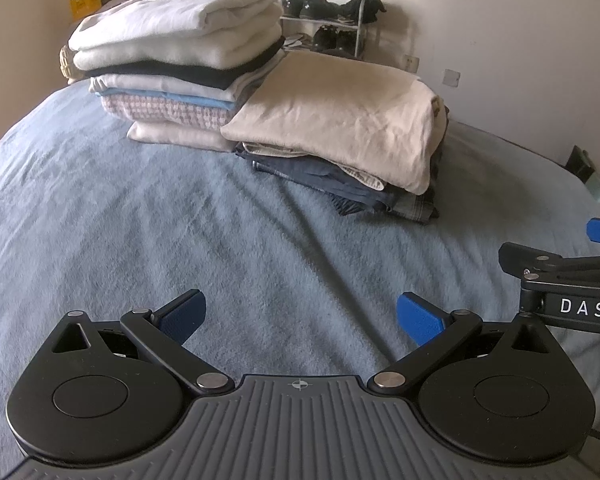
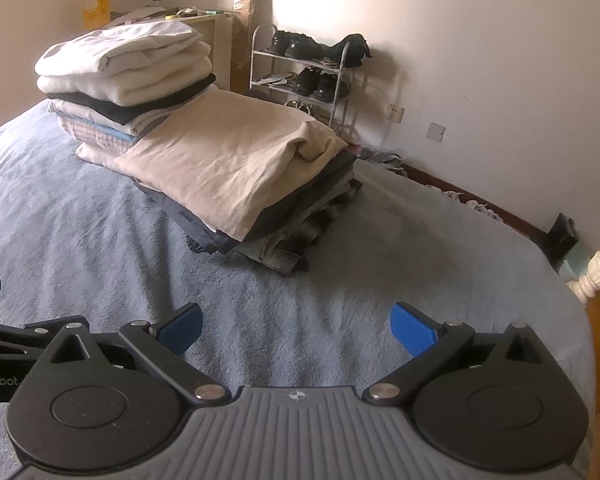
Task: Fold clothes
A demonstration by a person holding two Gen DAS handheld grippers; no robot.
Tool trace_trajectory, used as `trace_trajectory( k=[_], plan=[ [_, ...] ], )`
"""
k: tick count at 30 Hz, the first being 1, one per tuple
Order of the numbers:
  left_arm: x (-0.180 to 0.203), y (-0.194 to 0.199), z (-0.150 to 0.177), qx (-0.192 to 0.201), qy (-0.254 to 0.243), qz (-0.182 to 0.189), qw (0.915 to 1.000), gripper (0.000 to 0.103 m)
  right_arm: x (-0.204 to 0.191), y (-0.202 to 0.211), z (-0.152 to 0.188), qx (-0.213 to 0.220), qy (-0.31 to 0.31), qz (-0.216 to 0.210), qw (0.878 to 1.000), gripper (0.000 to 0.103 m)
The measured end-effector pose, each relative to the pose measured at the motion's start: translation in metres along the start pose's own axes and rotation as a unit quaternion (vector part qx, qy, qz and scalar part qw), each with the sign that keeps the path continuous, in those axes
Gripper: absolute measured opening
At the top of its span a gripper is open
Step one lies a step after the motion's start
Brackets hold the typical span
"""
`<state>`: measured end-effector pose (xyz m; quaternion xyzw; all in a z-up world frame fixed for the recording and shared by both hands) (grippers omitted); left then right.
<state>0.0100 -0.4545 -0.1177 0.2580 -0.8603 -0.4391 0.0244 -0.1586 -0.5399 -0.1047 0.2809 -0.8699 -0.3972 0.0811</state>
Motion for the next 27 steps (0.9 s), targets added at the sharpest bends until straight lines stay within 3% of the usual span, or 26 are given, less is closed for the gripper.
trace_trajectory(
  k=[27],
  plan=[
    [0.0013, -0.0018, 0.0001, -0.010, 0.000, 0.001, 1.0000, 0.103, 0.0040, 0.0008, 0.0034, -0.003, -0.006, -0.001, 1.000, 0.102]
  ],
)
Point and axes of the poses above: each gripper's, at about its wrist camera, not at the fingertips, and y roughly against the way its jaws point, x to its right, z to its underside, the point moved 4 cm from there along -y, roughly the way its jaws point, and after that the axes turned 15 degrees about -z, right-handed, at the moved point
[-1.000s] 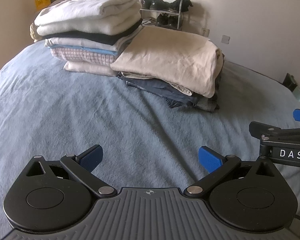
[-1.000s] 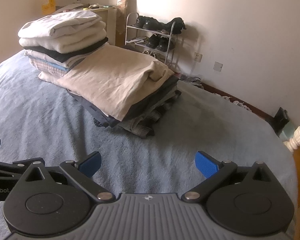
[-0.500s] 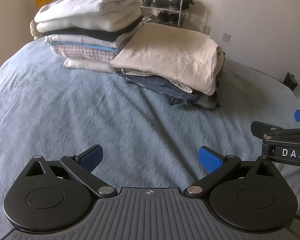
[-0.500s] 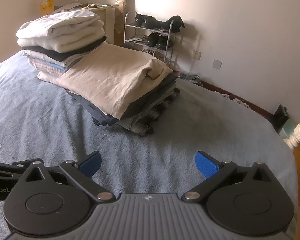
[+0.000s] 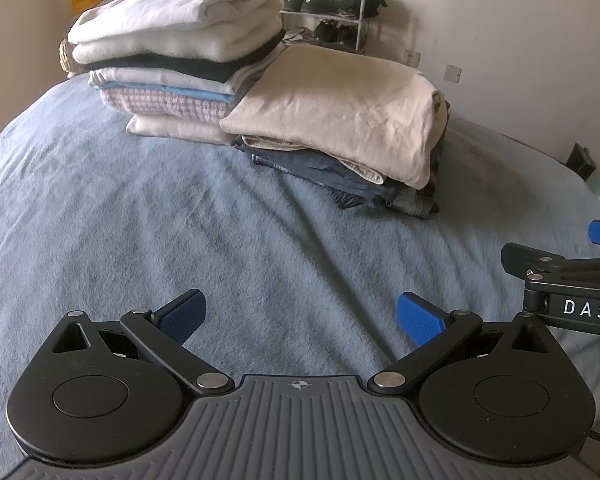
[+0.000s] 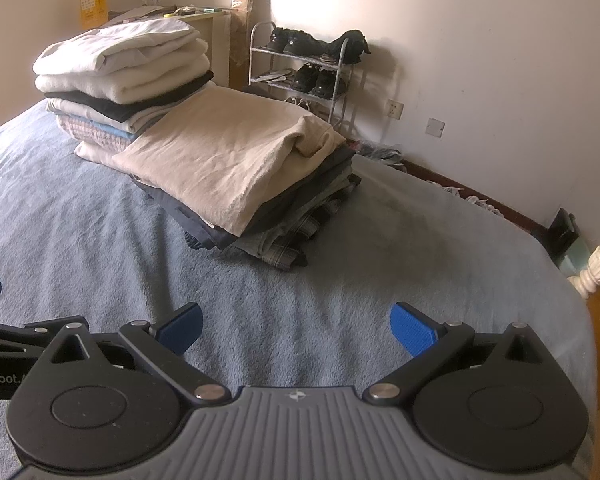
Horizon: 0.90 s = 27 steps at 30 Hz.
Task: Fold clothes
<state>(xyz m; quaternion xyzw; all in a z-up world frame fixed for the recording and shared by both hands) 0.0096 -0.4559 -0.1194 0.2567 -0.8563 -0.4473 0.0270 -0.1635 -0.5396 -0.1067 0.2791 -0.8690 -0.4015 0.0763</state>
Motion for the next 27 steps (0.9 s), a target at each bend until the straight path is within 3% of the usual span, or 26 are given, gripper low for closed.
trace_trajectory(
  k=[27],
  plan=[
    [-0.0005, -0.0011, 0.0011, -0.006, 0.001, -0.001, 1.0000, 0.103, 0.0013, -0.0012, 0.0030, -0.005, -0.003, -0.002, 1.000, 0.102]
  ],
)
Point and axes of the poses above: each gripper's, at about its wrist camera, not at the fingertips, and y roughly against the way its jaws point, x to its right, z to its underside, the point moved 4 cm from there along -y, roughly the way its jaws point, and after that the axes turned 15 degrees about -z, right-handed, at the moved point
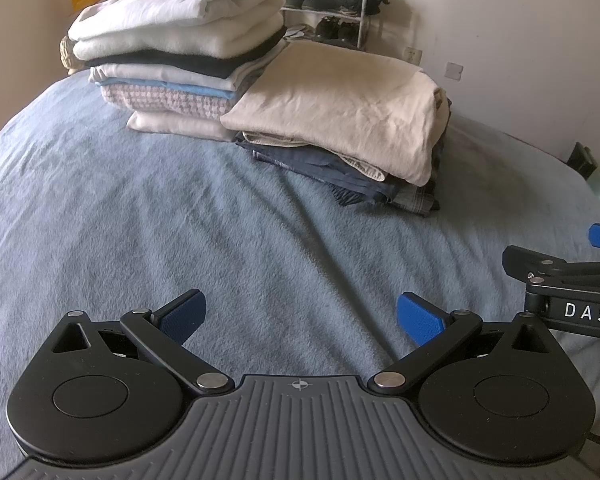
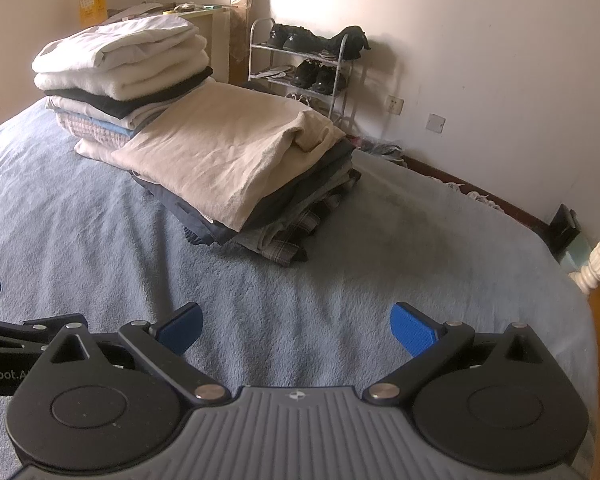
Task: Fold clothes
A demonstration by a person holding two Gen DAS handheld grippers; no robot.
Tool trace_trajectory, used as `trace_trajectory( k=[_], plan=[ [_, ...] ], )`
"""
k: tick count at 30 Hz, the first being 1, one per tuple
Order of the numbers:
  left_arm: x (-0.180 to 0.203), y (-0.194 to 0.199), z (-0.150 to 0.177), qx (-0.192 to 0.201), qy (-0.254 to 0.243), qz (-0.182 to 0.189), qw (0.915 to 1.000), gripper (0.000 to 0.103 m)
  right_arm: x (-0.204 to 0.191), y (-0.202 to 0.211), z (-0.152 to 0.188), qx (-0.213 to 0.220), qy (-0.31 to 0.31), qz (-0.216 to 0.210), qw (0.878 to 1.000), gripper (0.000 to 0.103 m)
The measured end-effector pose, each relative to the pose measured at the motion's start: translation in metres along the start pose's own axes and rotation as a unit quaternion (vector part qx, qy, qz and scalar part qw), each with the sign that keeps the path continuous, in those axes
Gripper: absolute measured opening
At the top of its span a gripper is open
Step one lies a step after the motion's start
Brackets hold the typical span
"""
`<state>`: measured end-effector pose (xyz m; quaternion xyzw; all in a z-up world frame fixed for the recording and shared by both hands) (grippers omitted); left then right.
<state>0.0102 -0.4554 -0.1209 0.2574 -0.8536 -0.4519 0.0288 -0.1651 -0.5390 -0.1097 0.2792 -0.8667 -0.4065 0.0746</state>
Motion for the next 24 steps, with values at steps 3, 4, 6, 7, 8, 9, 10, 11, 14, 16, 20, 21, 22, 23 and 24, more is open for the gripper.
trace_trajectory(
  k=[3, 4, 6, 7, 8, 9, 10, 11, 14, 16, 20, 21, 22, 23, 24],
  plan=[
    [-0.0003, -0.0006, 0.0004, -0.001, 0.000, 0.000, 1.0000, 0.103, -0.0003, -0.0005, -0.0001, -0.001, 0.001, -0.001, 1.000, 0.102],
    [-0.0005, -0.0008, 0.0004, -0.002, 0.000, 0.000, 1.0000, 0.103, -0.0003, -0.0005, 0.0000, -0.001, 0.001, -0.001, 1.000, 0.102],
    [-0.0007, -0.0010, 0.0002, -0.002, 0.000, -0.001, 1.0000, 0.103, -0.0005, -0.0007, 0.0002, -0.001, 0.001, -0.002, 1.000, 0.102],
    [-0.0008, -0.0009, 0.0001, -0.002, 0.001, -0.002, 1.0000, 0.103, -0.0006, -0.0008, 0.0004, -0.002, 0.002, -0.002, 1.000, 0.102],
    [-0.0008, -0.0008, 0.0002, -0.002, 0.001, -0.002, 1.0000, 0.103, -0.0008, -0.0009, 0.0005, -0.002, 0.002, -0.002, 1.000, 0.102],
    [-0.0007, -0.0006, 0.0004, -0.001, 0.001, -0.002, 1.0000, 0.103, -0.0009, -0.0011, 0.0006, -0.002, 0.002, -0.003, 1.000, 0.102],
    [-0.0008, -0.0006, 0.0005, -0.002, 0.001, -0.003, 1.0000, 0.103, -0.0010, -0.0012, 0.0007, -0.003, 0.002, -0.003, 1.000, 0.102],
    [-0.0008, -0.0006, 0.0004, -0.002, 0.001, -0.003, 1.0000, 0.103, -0.0011, -0.0011, 0.0008, -0.003, 0.003, -0.003, 1.000, 0.102],
    [-0.0010, -0.0007, 0.0006, -0.003, 0.001, -0.003, 1.0000, 0.103, -0.0017, -0.0011, 0.0009, -0.003, 0.004, -0.004, 1.000, 0.102],
    [-0.0014, -0.0006, 0.0008, -0.004, 0.002, -0.003, 1.0000, 0.103, -0.0018, -0.0011, 0.0009, -0.003, 0.004, -0.005, 1.000, 0.102],
    [-0.0020, -0.0005, 0.0011, -0.005, 0.001, -0.003, 1.0000, 0.103, -0.0016, -0.0011, 0.0006, -0.003, 0.003, -0.005, 1.000, 0.102],
    [-0.0019, -0.0004, 0.0012, -0.005, 0.001, -0.003, 1.0000, 0.103, -0.0016, -0.0011, 0.0005, -0.003, 0.004, -0.005, 1.000, 0.102],
    [-0.0019, -0.0003, 0.0014, -0.005, 0.001, -0.003, 1.0000, 0.103, -0.0017, -0.0012, 0.0005, -0.003, 0.004, -0.006, 1.000, 0.102],
    [-0.0019, -0.0002, 0.0013, -0.005, 0.001, -0.004, 1.0000, 0.103, -0.0018, -0.0013, 0.0006, -0.003, 0.004, -0.006, 1.000, 0.102],
    [-0.0020, -0.0001, 0.0013, -0.005, 0.001, -0.004, 1.0000, 0.103, -0.0017, -0.0014, 0.0007, -0.003, 0.004, -0.006, 1.000, 0.102]
  ],
)
Point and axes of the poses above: each gripper's, at about its wrist camera, not at the fingertips, and y roughly against the way its jaws point, x to its right, z to its underside, the point moved 4 cm from there along -y, roughly the way its jaws point, and after that the axes turned 15 degrees about -z, right-handed, at the moved point
